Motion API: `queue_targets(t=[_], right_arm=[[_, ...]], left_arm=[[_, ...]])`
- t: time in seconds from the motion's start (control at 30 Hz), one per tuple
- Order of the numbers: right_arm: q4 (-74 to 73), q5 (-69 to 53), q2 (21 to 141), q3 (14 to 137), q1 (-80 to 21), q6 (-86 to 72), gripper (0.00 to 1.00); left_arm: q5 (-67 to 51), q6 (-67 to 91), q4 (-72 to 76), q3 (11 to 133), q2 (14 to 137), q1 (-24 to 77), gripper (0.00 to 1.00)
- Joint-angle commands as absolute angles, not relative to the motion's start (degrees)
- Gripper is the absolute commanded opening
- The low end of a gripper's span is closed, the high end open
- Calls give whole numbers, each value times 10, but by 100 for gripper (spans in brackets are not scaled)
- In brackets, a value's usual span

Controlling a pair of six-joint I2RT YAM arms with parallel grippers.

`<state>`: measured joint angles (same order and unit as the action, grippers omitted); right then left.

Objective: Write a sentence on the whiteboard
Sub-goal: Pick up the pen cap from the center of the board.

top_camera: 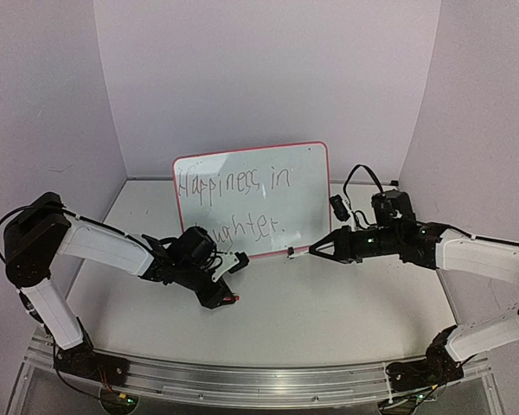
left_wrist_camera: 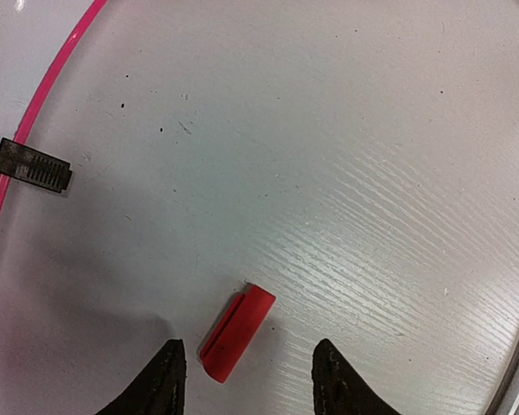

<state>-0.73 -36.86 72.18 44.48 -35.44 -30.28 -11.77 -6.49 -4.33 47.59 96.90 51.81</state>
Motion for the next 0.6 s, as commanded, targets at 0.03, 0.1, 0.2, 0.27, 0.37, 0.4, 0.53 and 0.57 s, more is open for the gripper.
queue_targets(t=[0.03, 0.1, 0.2, 0.27, 0.37, 0.4, 0.53, 0.57], right_arm=[[1, -361, 716, 441, -356, -301, 0], [1, -361, 718, 441, -356, -302, 0], [1, -361, 720, 441, -356, -302, 0], [1, -363, 722, 441, -356, -303, 0], [1, -365, 723, 441, -356, -304, 0], [2, -365, 723, 441, -356, -305, 0], [6, -365, 723, 440, -356, -306, 0], [7, -365, 723, 440, -356, -306, 0]], left_arm=[[-117, -83, -39, 501, 983, 519, 45], [-122, -82, -40, 497, 985, 519, 41], [-122, -82, -48, 495, 987, 520, 39], [-121, -82, -50, 492, 989, 520, 38], [-114, -83, -50, 490, 992, 520, 38], [-114, -83, -50, 490, 992, 520, 38], [-103, -82, -49, 493, 999, 519, 40], [-103, -82, -49, 494, 1001, 519, 40]])
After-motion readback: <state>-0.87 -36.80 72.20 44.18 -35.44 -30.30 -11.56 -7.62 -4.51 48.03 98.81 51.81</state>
